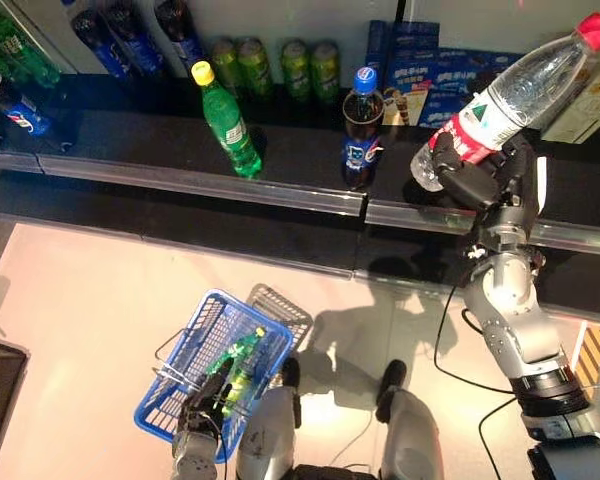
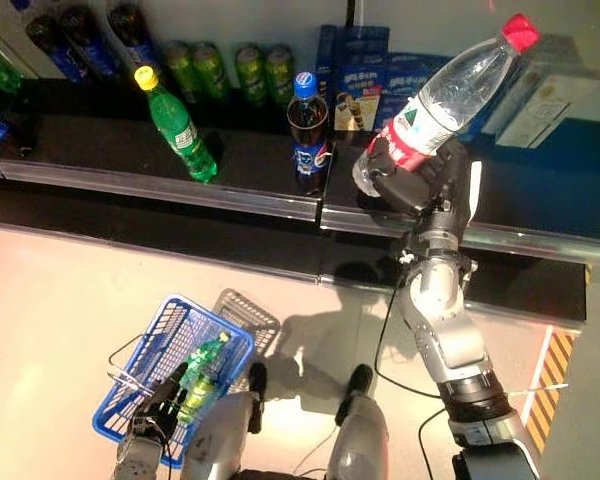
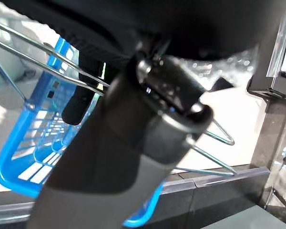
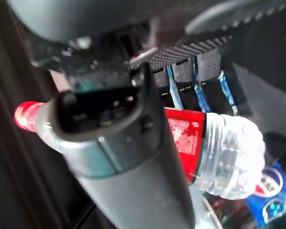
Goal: Pick up the drink and place into the basket.
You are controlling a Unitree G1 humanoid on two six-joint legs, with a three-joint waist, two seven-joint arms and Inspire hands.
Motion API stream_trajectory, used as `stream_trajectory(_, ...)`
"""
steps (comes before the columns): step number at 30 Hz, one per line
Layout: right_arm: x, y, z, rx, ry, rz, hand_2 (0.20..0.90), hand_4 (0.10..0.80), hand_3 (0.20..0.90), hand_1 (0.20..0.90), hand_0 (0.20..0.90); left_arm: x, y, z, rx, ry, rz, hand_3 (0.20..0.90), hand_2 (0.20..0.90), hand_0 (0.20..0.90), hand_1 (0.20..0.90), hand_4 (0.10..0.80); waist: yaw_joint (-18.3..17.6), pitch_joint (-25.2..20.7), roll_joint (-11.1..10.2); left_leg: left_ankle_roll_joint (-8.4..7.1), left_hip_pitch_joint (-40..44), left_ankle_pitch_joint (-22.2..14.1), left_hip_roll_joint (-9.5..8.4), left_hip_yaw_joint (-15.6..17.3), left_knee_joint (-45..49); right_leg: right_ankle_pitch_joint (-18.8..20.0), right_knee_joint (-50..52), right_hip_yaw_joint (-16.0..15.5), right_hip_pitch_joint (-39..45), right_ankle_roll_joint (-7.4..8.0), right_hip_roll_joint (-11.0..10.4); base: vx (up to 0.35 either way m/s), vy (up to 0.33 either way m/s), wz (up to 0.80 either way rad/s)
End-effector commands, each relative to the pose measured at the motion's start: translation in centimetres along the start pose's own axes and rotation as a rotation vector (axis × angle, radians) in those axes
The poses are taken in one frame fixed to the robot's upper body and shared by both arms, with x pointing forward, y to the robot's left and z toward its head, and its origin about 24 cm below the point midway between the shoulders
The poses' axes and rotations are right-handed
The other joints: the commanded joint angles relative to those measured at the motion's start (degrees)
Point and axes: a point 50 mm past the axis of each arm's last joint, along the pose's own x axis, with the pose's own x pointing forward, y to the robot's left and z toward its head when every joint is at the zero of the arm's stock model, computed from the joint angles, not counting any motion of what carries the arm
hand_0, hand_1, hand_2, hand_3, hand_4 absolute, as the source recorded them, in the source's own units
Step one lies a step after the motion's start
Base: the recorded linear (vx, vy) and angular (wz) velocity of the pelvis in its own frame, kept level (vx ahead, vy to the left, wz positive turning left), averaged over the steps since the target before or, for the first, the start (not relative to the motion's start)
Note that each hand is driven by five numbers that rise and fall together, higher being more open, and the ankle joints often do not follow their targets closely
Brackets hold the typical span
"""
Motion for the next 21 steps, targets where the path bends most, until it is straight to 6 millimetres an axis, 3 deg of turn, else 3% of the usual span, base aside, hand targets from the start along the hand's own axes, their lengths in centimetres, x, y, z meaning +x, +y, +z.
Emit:
stream_trajectory(1, -0.7, 2.7, 8.2, 0.125, -0.400, 0.229, 0.300, 0.100, 0.200, 0.300, 0.300, -1.1, -0.5, 4.6, 0.027, -0.253, -0.161, 0.200, 0.300, 0.300, 0.300, 0.100, -0.4, -12.0, -1.3, -0.18, -1.6, 2.0, 0.92, 1.3, 4.8, -4.8, -1.0, -0.9, 7.1, -1.27, 0.7, 0.031, 0.009, 0.03)
stream_trajectory(10, -3.4, 6.3, 5.4, 0.211, -0.212, 0.549, 0.300, 0.100, 0.200, 0.300, 0.300, -1.8, -2.2, 6.1, 0.038, -0.329, -0.271, 0.200, 0.300, 0.300, 0.300, 0.100, 0.7, -15.0, -2.3, -0.36, 0.5, 1.8, 1.21, 1.1, 2.3, -4.6, -3.0, -1.3, 9.5, -0.77, 1.2, 0.000, 0.000, 0.00)
stream_trajectory(16, -4.9, 9.4, 4.3, 0.225, -0.125, 0.693, 0.300, 0.100, 0.200, 0.300, 0.300, -4.2, -7.0, 7.6, 0.088, -0.396, -0.557, 0.200, 0.300, 0.300, 0.300, 0.100, 4.3, -15.5, -2.1, -0.53, 0.3, 2.2, 0.66, -1.4, 2.0, -4.7, -4.0, -3.9, 11.5, -0.80, 1.0, -0.024, 0.017, 0.14)
stream_trajectory(21, -5.3, 10.4, 4.2, 0.226, -0.111, 0.715, 0.300, 0.100, 0.200, 0.300, 0.300, -5.9, -9.4, 8.5, 0.096, -0.416, -0.697, 0.200, 0.300, 0.300, 0.300, 0.100, 6.3, -15.5, -2.2, -0.49, -0.2, 2.2, -0.04, -3.1, 2.0, -4.5, -4.6, -5.2, 12.3, -0.52, 0.8, -0.013, 0.010, 0.20)
